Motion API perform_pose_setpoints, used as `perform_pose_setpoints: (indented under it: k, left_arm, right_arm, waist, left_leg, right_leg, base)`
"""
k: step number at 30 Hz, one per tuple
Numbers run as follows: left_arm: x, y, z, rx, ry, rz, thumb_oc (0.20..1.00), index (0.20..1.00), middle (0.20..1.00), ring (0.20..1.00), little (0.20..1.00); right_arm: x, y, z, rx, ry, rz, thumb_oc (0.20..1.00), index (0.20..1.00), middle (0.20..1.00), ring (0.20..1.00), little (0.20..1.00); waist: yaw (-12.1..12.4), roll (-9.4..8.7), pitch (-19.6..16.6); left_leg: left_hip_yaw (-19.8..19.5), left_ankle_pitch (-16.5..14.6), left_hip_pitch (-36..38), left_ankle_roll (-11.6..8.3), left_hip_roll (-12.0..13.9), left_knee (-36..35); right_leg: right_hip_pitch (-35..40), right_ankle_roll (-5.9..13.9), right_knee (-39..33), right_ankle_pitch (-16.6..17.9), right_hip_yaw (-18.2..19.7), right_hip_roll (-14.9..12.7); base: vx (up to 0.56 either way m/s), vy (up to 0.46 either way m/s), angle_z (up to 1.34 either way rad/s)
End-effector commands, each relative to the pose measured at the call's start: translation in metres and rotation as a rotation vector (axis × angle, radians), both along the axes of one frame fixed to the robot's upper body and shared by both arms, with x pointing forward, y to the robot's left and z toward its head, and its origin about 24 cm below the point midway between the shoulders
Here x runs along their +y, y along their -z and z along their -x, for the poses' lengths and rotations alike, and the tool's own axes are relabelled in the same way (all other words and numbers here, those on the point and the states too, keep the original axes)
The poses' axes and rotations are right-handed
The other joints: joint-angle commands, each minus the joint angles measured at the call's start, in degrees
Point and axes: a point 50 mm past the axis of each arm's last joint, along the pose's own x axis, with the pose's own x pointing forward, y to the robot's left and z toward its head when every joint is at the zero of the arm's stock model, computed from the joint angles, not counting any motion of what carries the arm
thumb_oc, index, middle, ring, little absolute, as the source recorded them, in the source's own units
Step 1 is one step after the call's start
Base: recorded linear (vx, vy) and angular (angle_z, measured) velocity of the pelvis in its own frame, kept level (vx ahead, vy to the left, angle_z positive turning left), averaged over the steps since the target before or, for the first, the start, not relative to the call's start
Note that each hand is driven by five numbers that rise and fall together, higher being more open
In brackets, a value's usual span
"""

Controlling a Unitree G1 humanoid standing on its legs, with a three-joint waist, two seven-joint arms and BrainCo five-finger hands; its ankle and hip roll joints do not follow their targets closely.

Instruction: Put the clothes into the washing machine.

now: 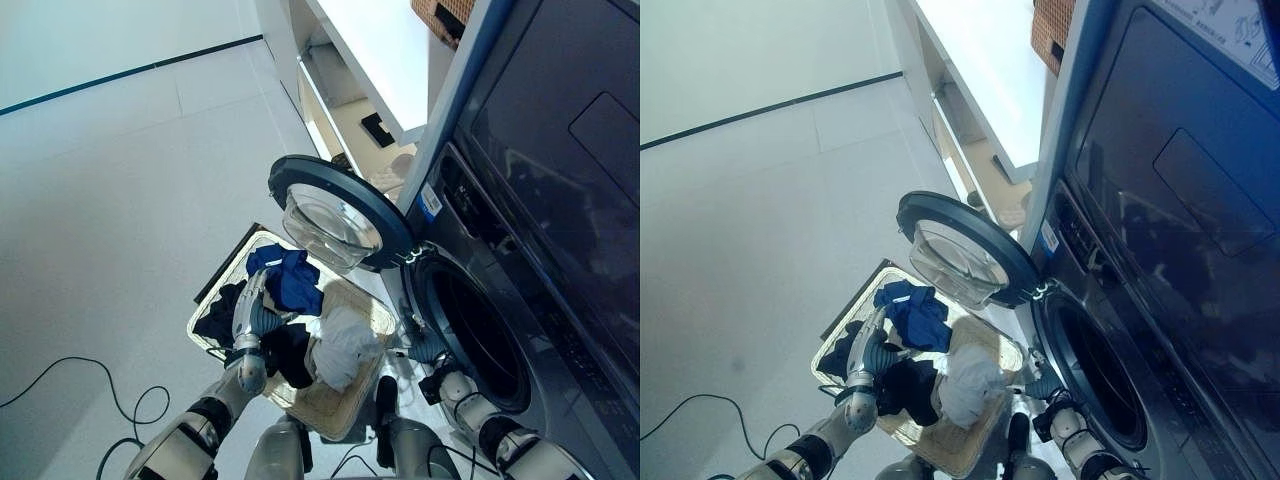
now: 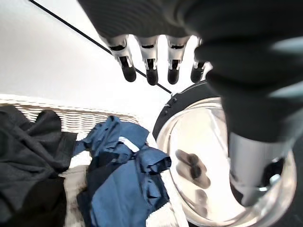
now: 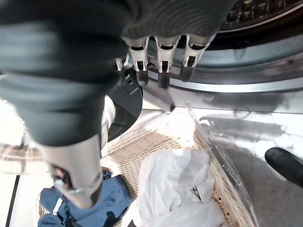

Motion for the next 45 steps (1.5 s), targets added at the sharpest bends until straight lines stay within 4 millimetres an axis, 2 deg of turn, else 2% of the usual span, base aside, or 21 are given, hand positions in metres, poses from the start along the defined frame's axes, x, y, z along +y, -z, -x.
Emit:
perform_pose_setpoints:
  k: [1,4,7,8,10,11,13,14,19,20,28,31,33,34,45]
  left_arm:
    - [-0.004,-0.009,-0.005,-0.073,-0.015,-0.035,1.0,1.0,1.0,1.0,1.0]
    - [-0.003,-0.034,-0.026,-0.135,-0.034,-0.108,1.0,1.0,1.0,1.0,1.0]
    - [0.007,-0.049,-0.039,-0.147,-0.08,-0.116,1.0,1.0,1.0,1.0,1.0]
    - [0.016,-0.071,-0.054,-0.192,-0.116,-0.163,1.0,1.0,1.0,1.0,1.0]
    - [0.018,-0.077,-0.057,-0.201,-0.125,-0.176,1.0,1.0,1.0,1.0,1.0]
    - [0.025,-0.094,-0.066,-0.225,-0.156,-0.21,1.0,1.0,1.0,1.0,1.0]
    - [0.031,-0.106,-0.073,-0.233,-0.189,-0.231,1.0,1.0,1.0,1.0,1.0]
    - [0.038,-0.119,-0.078,-0.246,-0.225,-0.238,1.0,1.0,1.0,1.0,1.0]
    - [0.047,-0.135,-0.083,-0.276,-0.29,-0.254,1.0,1.0,1.0,1.0,1.0]
    - [0.054,-0.143,-0.084,-0.284,-0.345,-0.256,1.0,1.0,1.0,1.0,1.0]
    - [0.056,-0.164,-0.091,-0.311,-0.347,-0.291,1.0,1.0,1.0,1.0,1.0]
    - [0.058,-0.186,-0.097,-0.343,-0.371,-0.31,1.0,1.0,1.0,1.0,1.0]
    - [0.058,-0.187,-0.097,-0.345,-0.373,-0.312,1.0,1.0,1.0,1.0,1.0]
    - [0.059,-0.197,-0.099,-0.354,-0.377,-0.317,1.0,1.0,1.0,1.0,1.0]
    - [0.064,-0.218,-0.104,-0.324,-0.403,-0.303,1.0,1.0,1.0,1.0,1.0]
  right_arm:
    - [0.012,-0.019,-0.01,-0.135,0.008,-0.099,1.0,1.0,1.0,1.0,1.0]
    - [0.017,-0.045,-0.031,-0.232,0.026,-0.171,1.0,1.0,1.0,1.0,1.0]
    - [0.023,-0.059,-0.041,-0.29,0.007,-0.17,1.0,1.0,1.0,1.0,1.0]
    - [0.031,-0.079,-0.054,-0.355,-0.012,-0.187,1.0,1.0,1.0,1.0,1.0]
    - [0.031,-0.082,-0.056,-0.366,-0.009,-0.198,1.0,1.0,1.0,1.0,1.0]
    - [0.032,-0.095,-0.063,-0.403,-0.002,-0.229,1.0,1.0,1.0,1.0,1.0]
    - [0.033,-0.104,-0.068,-0.425,0.001,-0.254,1.0,1.0,1.0,1.0,1.0]
    - [0.036,-0.114,-0.073,-0.446,-0.01,-0.284,1.0,1.0,1.0,1.0,1.0]
    - [0.038,-0.124,-0.077,-0.48,-0.019,-0.286,1.0,1.0,1.0,1.0,1.0]
    - [0.038,-0.129,-0.079,-0.502,-0.018,-0.295,1.0,1.0,1.0,1.0,1.0]
    - [0.036,-0.139,-0.082,-0.536,-0.01,-0.311,1.0,1.0,1.0,1.0,1.0]
    - [0.03,-0.151,-0.086,-0.578,0.01,-0.353,1.0,1.0,1.0,1.0,1.0]
    - [0.03,-0.153,-0.086,-0.581,0.009,-0.357,1.0,1.0,1.0,1.0,1.0]
    - [0.03,-0.159,-0.088,-0.601,0.006,-0.374,1.0,1.0,1.0,1.0,1.0]
    - [0.032,-0.171,-0.092,-0.631,0.008,-0.408,1.0,1.0,1.0,1.0,1.0]
  waist:
    - [-0.64,-1.02,-0.1]
    - [-0.88,-1.36,1.67]
    - [-1.14,-1.43,2.73]
    - [-1.35,-1.66,3.99]
    - [-1.41,-1.71,4.16]
    - [-1.67,-1.77,5.06]
    - [-1.88,-1.79,5.77]
    - [-2.11,-1.79,5.83]
    - [-2.14,-2.03,5.83]
    - [-2.04,-2.59,5.83]
    - [-2.12,-3.72,5.83]
    - [-2.47,-4.7,5.83]
    - [-2.51,-4.77,5.83]
    - [-2.66,-5.05,5.83]
    - [-3.38,-5.06,5.83]
  left_leg:
    - [-0.44,-1.22,-1.12,-0.58,-2.97,3.01]
    - [-0.01,-1.18,-7.5,-1.04,-2.73,6.03]
    - [-0.11,-1.62,-10.15,-0.91,-2.64,7.61]
    - [0.16,-1.52,-14.21,-1.05,-2.4,9.74]
    - [0.2,-1.55,-15.1,-1.12,-2.32,10.29]
    - [0.2,-1.57,-17.64,-1.4,-2.08,11.81]
    - [0.25,-1.41,-19.63,-1.63,-1.79,12.84]
    - [0.18,-1.16,-22.6,-1.86,-1.56,13.84]
    - [0.08,-0.81,-26.39,-1.98,-1.27,14.64]
    - [0.05,-0.49,-28.49,-2.22,-0.98,14.77]
    - [-0.27,0.22,-32.13,-2.88,-0.44,15.25]
    - [-0.39,0.44,-34.89,-3.22,0.36,15.96]
    - [-0.37,0.47,-35.07,-3.23,0.4,15.96]
    - [-0.34,0.62,-35.84,-3.38,0.45,15.8]
    - [-0.36,1.2,-38.78,-3.8,0.16,15.18]
  right_leg:
    - [0.96,2.16,2.55,-1.02,-0.83,0.48]
    - [-5.52,2.43,6.27,-1.33,-0.35,0.42]
    - [-8.77,2.51,8.59,-1.82,-0.05,0.77]
    - [-12.65,2.33,10.92,-1.93,-0.3,0.68]
    - [-13.54,2.3,11.5,-1.97,-0.36,0.57]
    - [-15.98,2.22,13.16,-2.1,-0.55,0.34]
    - [-17.84,2.15,14.31,-2.17,-0.77,0.13]
    - [-20.68,2.01,15.2,-2.15,-0.9,0.02]
    - [-24.55,1.8,15.92,-1.88,-1.17,-0.01]
    - [-26.58,1.78,16.18,-1.84,-1.64,-0.13]
    - [-29.82,1.68,16.23,-1.3,-1.92,0.08]
    - [-32.44,1.86,17.0,-0.95,-1.82,0.01]
    - [-32.59,1.88,16.98,-0.9,-1.83,0.02]
    - [-33.26,2.0,16.45,-0.43,-1.88,-0.02]
    - [-36.37,2.4,15.46,0.81,-1.26,0.15]
  base:
    - [-0.11,0.039,0.01]
    - [-0.12,0.044,-0.02]
    - [-0.08,0.025,-0.01]
    - [-0.11,0.017,0.03]
    - [-0.09,0.011,-0.01]
    - [-0.09,0.009,-0.02]
    - [-0.08,0.004,0.04]
    - [-0.08,-0.004,0.04]
    - [-0.04,-0.014,0.0]
    - [-0.04,-0.027,-0.01]
    - [-0.01,-0.01,0.01]
    - [0.0,-0.002,0.01]
    - [0.0,-0.004,0.07]
    - [-0.01,-0.004,0.04]
    - [0.0,0.0,0.0]
